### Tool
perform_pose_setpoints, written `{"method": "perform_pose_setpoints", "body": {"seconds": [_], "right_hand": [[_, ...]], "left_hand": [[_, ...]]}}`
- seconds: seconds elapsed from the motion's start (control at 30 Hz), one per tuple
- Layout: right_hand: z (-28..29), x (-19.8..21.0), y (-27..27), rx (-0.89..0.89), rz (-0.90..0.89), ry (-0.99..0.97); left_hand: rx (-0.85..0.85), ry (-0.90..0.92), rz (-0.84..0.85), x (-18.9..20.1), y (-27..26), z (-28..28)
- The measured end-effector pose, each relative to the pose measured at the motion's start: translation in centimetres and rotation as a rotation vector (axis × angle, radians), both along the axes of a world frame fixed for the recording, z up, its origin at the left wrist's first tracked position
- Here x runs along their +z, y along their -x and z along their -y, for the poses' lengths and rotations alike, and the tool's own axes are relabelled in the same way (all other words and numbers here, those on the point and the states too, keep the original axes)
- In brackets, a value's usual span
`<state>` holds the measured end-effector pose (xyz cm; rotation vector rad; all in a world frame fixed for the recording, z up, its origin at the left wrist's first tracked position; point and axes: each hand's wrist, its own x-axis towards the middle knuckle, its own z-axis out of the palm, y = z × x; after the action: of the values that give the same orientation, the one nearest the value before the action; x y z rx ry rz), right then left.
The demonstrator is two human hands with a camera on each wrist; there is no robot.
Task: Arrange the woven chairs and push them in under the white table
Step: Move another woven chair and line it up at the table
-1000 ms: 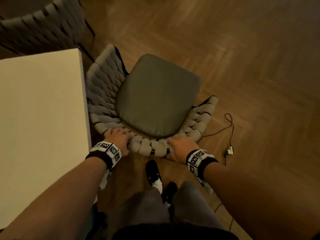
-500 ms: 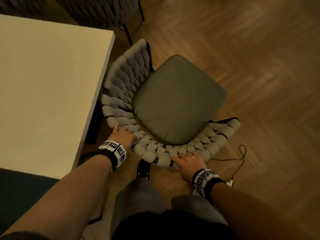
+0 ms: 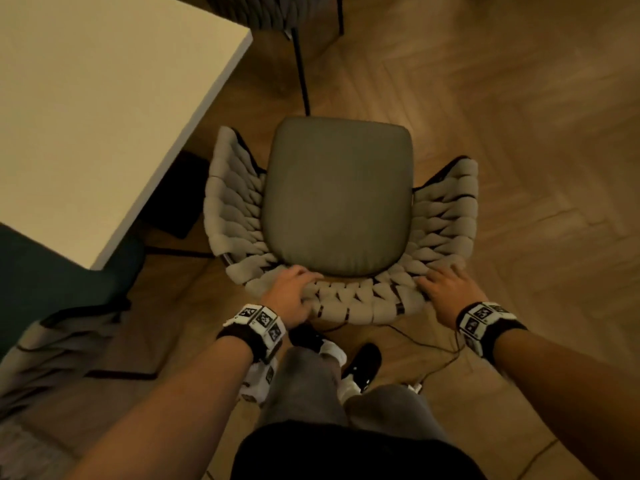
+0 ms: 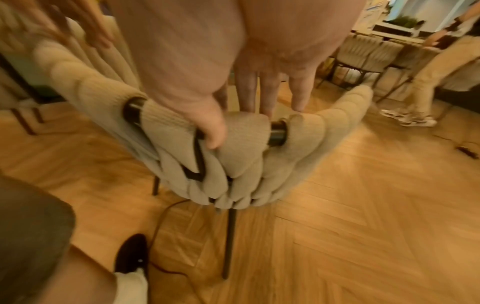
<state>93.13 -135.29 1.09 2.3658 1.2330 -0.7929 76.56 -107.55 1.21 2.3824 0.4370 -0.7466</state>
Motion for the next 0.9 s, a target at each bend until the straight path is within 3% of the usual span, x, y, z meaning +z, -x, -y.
{"method": "perform_pose_setpoints", "body": {"seconds": [0.07, 0.13, 0.2, 0.33, 0.63, 0.9], "right_hand": [[-0.9, -0.2, 0.8, 0.076, -0.07, -0.008], [-2.1, -0.7, 1.7, 0.105, -0.141, 0.005], [-2.8, -1.2, 1.8, 0.13, -0.16, 0.05], [-2.8, -2.1, 0.7, 0.23, -0.145, 0.097], [-2.2, -1.9, -8.9, 0.341, -0.161, 0.086], [-2.8, -1.5, -20.4, 0.693, -0.139, 0.081]], "left_hand": [[0.06, -0.175, -0.035, 0.5, -0.1, -2.9], [-0.035, -0.41, -0.193, 1.0, 0.2, -6.5], [-0.157, -0.481, -0.335, 1.1, 0.7, -8.7], [-0.219, -0.396, -0.428, 0.6, 0.2, -8.0], [0.073, -0.286, -0.35, -0.5, -0.3, -2.3], [0.463, -0.231, -0.426, 0.1, -4.5, 7.5]]}}
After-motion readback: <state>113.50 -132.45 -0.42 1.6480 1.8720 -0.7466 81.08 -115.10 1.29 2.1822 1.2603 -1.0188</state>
